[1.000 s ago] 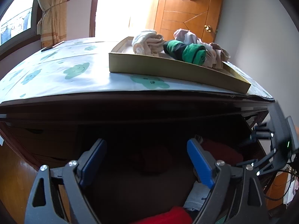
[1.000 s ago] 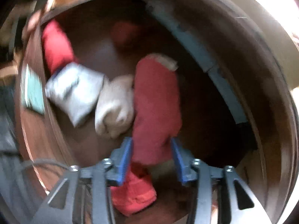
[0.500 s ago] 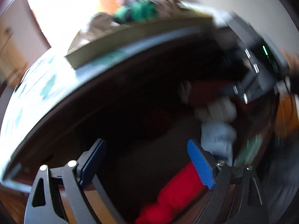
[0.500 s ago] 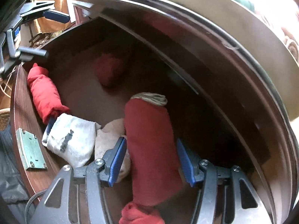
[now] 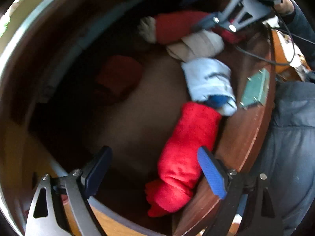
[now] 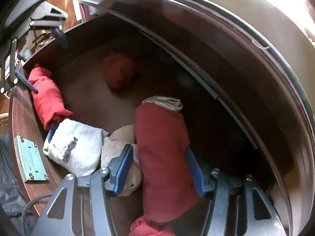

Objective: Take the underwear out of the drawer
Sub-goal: 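Grasp the dark red rolled garment with the right tool while the left tool grasps the bright red garment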

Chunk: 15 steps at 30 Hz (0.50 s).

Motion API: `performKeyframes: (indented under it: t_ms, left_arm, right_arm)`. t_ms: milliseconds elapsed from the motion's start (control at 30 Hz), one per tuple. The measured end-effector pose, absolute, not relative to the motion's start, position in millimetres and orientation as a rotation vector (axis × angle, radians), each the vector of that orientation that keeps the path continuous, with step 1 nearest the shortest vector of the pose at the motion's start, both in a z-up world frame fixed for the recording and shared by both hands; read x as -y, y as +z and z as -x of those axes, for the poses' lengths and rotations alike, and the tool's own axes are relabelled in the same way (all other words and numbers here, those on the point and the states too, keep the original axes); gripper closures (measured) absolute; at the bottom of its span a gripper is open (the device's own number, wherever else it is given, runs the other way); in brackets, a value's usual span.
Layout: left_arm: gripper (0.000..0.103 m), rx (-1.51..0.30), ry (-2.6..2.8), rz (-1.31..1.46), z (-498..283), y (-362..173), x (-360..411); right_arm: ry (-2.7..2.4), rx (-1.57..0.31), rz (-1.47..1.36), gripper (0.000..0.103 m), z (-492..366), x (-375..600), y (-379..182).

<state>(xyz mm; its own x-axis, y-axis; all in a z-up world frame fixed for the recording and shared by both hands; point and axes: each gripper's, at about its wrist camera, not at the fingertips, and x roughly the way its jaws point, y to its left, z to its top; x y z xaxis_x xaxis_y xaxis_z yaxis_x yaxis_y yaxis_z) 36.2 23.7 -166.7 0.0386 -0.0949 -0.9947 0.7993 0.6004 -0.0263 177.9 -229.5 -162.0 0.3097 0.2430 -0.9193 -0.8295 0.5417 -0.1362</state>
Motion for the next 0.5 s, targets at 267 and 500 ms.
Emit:
performKeyframes:
  t_ms: [267,500]
  left_arm:
    - [0.013,-1.49,-0.813,-0.66,-42.8,-181.1,-18.3]
    - [0.011,-1.526,-0.82,-0.667,-43.0,-191.8,-8.8]
  right_arm:
    - [0.789,-1.009,0.683,0.044,-176.1,236.6,-166.6]
    - [0.793,-1.008,0.683,0.044,-173.5,235.7,-173.2]
